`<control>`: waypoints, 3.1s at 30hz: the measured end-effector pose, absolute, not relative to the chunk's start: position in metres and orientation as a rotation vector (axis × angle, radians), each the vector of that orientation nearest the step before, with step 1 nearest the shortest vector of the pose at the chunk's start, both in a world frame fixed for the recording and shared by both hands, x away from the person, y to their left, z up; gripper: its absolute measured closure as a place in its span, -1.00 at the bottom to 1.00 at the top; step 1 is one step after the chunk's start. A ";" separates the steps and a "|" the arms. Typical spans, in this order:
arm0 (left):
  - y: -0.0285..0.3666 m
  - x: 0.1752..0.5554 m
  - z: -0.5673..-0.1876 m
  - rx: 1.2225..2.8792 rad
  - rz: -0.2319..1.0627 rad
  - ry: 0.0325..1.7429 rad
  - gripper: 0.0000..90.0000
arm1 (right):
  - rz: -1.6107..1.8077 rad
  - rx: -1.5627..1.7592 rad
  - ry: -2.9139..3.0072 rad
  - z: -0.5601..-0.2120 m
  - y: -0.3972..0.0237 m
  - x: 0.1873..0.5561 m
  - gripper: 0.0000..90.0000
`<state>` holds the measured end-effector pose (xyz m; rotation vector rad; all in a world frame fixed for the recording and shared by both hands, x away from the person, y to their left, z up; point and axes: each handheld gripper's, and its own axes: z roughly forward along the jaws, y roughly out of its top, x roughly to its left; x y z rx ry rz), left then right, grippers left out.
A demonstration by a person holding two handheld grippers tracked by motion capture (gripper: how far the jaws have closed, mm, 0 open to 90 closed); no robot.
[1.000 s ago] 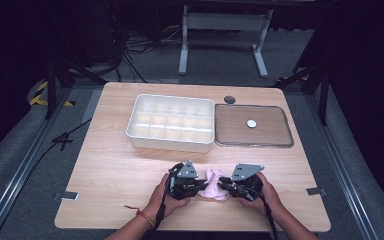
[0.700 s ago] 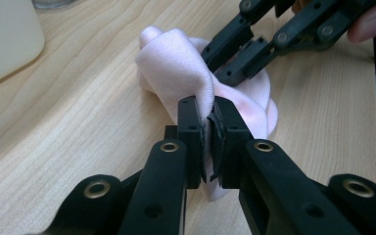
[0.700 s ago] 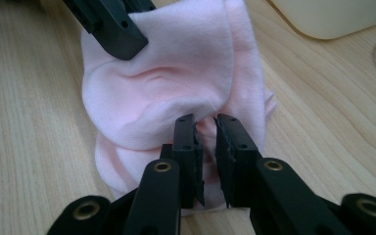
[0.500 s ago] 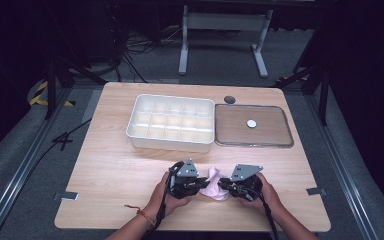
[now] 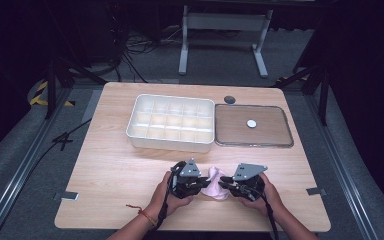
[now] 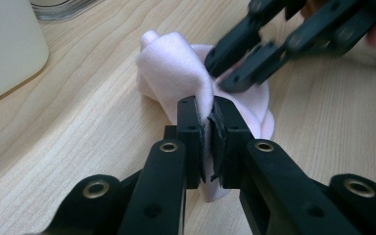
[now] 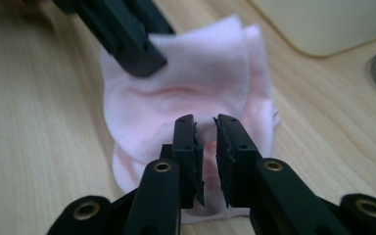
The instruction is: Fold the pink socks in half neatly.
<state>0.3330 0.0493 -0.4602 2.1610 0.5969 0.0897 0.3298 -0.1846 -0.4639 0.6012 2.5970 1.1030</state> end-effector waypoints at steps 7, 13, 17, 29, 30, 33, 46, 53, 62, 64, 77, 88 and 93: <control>0.043 0.330 -0.457 2.144 0.074 0.581 0.82 | 1.061 0.592 2.620 -0.472 -0.176 0.332 0.82; 0.032 0.328 -0.456 2.150 0.097 0.545 0.82 | 1.052 0.584 2.598 -0.473 -0.173 0.330 0.83; 0.032 0.328 -0.456 2.161 0.105 0.547 0.83 | 1.066 0.590 2.596 -0.473 -0.172 0.331 0.82; 0.035 0.328 -0.456 2.165 0.123 0.555 0.85 | 1.128 0.679 2.524 -0.455 -0.206 0.335 0.67; 0.035 0.328 -0.456 2.165 0.123 0.555 0.85 | 1.128 0.679 2.524 -0.455 -0.206 0.335 0.67; 0.035 0.328 -0.456 2.164 0.128 0.549 0.85 | 1.118 0.675 2.561 -0.458 -0.207 0.334 0.65; 0.024 0.321 -0.457 2.203 0.174 0.490 0.84 | 1.059 0.641 2.600 -0.471 -0.194 0.333 0.70; 0.018 0.320 -0.461 2.224 0.179 0.479 0.84 | 1.066 0.657 2.609 -0.470 -0.196 0.334 0.63; 0.013 0.318 -0.463 2.256 0.184 0.456 0.82 | 1.069 0.716 2.624 -0.471 -0.199 0.338 0.67; 0.011 0.318 -0.464 2.264 0.193 0.452 0.81 | 1.085 0.730 2.627 -0.472 -0.199 0.339 0.69; 0.009 0.318 -0.468 2.272 0.207 0.459 0.80 | 1.130 0.757 2.574 -0.461 -0.207 0.341 0.62; 0.008 0.319 -0.469 2.268 0.197 0.468 0.78 | 1.359 0.633 2.471 -0.440 -0.199 0.334 0.70; 0.008 0.319 -0.470 2.260 0.187 0.467 0.77 | 1.263 0.626 2.523 -0.451 -0.188 0.339 0.73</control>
